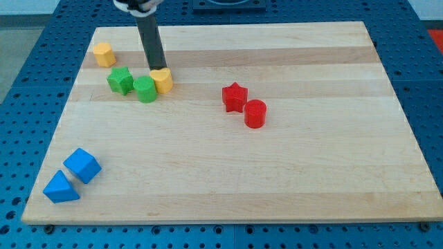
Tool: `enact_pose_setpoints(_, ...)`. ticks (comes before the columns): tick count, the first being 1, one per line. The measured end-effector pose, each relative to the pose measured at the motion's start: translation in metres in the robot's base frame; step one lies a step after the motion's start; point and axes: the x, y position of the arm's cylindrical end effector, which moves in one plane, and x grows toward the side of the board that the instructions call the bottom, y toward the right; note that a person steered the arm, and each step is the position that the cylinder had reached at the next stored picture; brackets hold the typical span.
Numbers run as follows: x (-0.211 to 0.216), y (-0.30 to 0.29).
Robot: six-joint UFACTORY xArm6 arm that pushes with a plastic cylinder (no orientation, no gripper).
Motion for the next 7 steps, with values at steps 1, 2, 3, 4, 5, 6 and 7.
enact_pose_setpoints(1,-0.063,0.001)
enact_pose_setpoints(2,-0.099,-0.068)
enact_pose_setpoints(3,-0.105,-0.157)
enact_pose_setpoints(4,-0.064,-0.139)
enact_pose_setpoints(5,-0.023,-0.085)
enact_pose_setpoints(6,-0.025,-0.077)
enact_pose_setpoints(7,-0.029,-0.14)
